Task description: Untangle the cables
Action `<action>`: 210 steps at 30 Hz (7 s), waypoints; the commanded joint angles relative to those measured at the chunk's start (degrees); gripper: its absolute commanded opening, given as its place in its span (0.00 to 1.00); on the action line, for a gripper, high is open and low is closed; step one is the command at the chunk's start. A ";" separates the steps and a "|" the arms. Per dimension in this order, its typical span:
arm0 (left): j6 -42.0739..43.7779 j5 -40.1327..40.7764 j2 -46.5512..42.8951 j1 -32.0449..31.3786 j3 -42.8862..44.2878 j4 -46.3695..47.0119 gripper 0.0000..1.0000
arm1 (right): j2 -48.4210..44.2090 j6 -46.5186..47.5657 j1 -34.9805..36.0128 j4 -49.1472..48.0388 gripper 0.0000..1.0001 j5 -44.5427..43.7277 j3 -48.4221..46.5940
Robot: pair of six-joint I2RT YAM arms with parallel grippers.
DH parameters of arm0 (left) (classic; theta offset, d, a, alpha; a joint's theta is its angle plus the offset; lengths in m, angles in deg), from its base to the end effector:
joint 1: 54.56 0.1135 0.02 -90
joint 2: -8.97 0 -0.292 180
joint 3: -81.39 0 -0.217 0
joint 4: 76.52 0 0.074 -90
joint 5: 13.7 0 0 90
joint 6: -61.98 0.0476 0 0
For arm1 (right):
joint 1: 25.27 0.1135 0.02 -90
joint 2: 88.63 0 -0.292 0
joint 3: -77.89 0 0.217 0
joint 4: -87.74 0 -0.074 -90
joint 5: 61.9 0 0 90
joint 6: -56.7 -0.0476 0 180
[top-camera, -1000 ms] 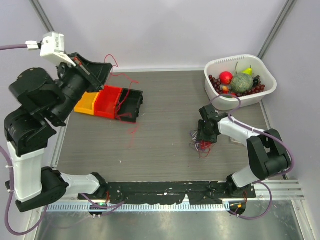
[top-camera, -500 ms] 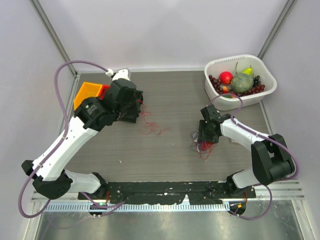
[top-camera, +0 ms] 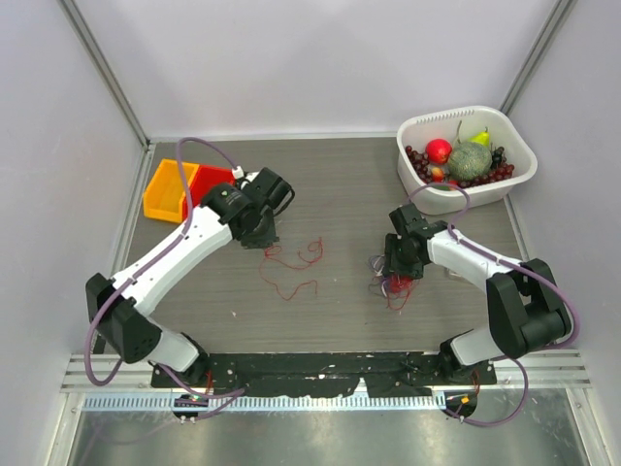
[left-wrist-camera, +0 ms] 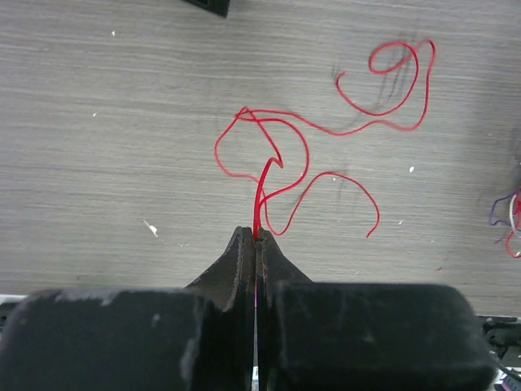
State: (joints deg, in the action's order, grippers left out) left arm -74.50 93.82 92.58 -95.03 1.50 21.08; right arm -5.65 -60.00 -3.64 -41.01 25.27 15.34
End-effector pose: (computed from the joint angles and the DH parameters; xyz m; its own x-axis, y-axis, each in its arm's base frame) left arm 0.1952 -0.1477 0.3563 -0.8592 -0.1759 -0.4804 -0.1417 0.9841 -0.1069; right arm 0.2108 0.0811 0.2122 -0.9473 0.1071 -0.3019 0.0805 0.9918 0.0994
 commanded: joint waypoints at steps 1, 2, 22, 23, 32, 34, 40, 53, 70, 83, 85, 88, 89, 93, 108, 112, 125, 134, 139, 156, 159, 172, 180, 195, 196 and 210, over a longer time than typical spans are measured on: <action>-1.68 4.78 -2.48 0.04 1.29 -4.31 0.00 | -0.62 0.16 0.08 -0.22 0.54 1.69 0.18; -2.73 7.15 -3.19 0.04 1.99 -5.62 0.00 | -0.80 0.07 0.08 -0.31 0.54 1.69 0.27; 8.76 -5.63 14.52 5.31 9.27 5.36 0.00 | -3.79 0.42 0.26 1.10 0.54 3.89 0.53; 9.90 -7.92 17.17 5.40 10.07 5.52 0.00 | -3.79 0.42 0.26 0.66 0.54 3.80 0.79; 10.53 -19.63 15.37 4.26 -2.72 14.74 0.37 | -6.50 -0.11 0.78 -0.57 0.54 3.88 1.68; 10.62 -18.58 11.67 4.17 -6.25 16.77 0.51 | -7.39 -0.11 0.70 -1.36 0.55 3.71 2.20; 14.39 -17.96 7.44 4.26 -8.46 15.81 0.77 | -7.57 -0.64 0.78 -1.45 0.55 3.97 2.64; 49.08 -16.64 12.44 -0.14 -2.31 17.03 0.88 | -7.40 -0.20 0.70 -2.50 0.55 6.34 3.17; 61.68 -0.91 23.34 -4.18 -7.85 26.27 0.87 | -8.63 0.86 0.70 -0.92 0.55 8.28 1.85; 55.54 -12.84 34.24 -0.58 2.42 19.87 0.58 | -10.73 -0.11 0.70 -0.31 0.55 9.16 2.20; 54.13 -16.71 35.30 0.04 3.31 17.75 0.39 | -10.65 -0.37 0.78 -0.83 0.55 8.90 2.73; 52.20 -20.76 34.87 0.21 2.09 15.90 0.23 | -10.38 -0.81 0.78 -0.57 0.55 9.59 2.64; 51.58 -21.47 34.17 0.21 0.78 16.42 0.19 | -10.47 -0.81 0.70 -0.48 0.55 9.86 2.73; 47.89 -22.35 28.99 -0.31 -3.71 18.44 0.04 | -10.82 -0.55 0.70 -0.84 0.55 9.95 2.73; 27.42 -8.42 2.44 0.39 -7.33 18.01 0.00 | -9.16 0.15 0.78 -1.19 0.55 10.92 2.38; 24.34 0.65 3.30 5.12 0.56 13.80 0.00 | -9.50 -0.11 0.87 -0.92 0.55 11.09 2.47; 21.96 7.08 8.32 13.04 22.72 11.07 0.00 | -9.32 0.07 0.78 0.13 0.55 10.04 1.15; 25.55 12.71 5.07 13.75 30.90 19.58 0.00 | -10.73 -0.37 0.78 0.22 0.55 10.04 1.85; 28.81 15.08 8.93 15.15 37.66 20.64 0.00 | -8.98 -0.20 0.78 0.04 0.55 10.30 1.59; 39.45 20.62 16.14 18.76 33.99 33.73 0.00 | -9.33 0.33 0.78 1.45 0.55 10.13 0.80; 35.86 19.58 18.51 19.72 33.28 31.99 0.00 | -9.07 0.42 0.70 1.71 0.55 10.04 0.45; 22.14 7.72 23.87 20.60 32.93 29.08 0.00 | -8.89 0.07 0.78 1.89 0.55 9.77 0.53; 16.78 -1.51 29.06 23.24 34.87 28.64 0.00 | -8.63 -0.20 0.78 2.24 0.55 9.77 0.45; 7.38 -16.81 36.09 23.59 39.61 33.82 0.00 | -7.83 -0.11 0.78 1.98 0.55 9.86 0.62; 6.15 -17.25 36.18 23.51 39.00 34.44 0.00 | -7.66 -0.02 0.78 1.89 0.55 9.95 0.62; 5.52 -16.28 26.78 32.19 21.79 38.48 0.00 | -7.65 -0.72 0.78 1.45 0.55 10.48 1.06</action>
State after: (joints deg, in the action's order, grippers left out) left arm -67.46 77.27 125.76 -68.43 27.66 54.96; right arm -12.27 -60.37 -3.21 -38.89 35.52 17.59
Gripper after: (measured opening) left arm 0.024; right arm 0.547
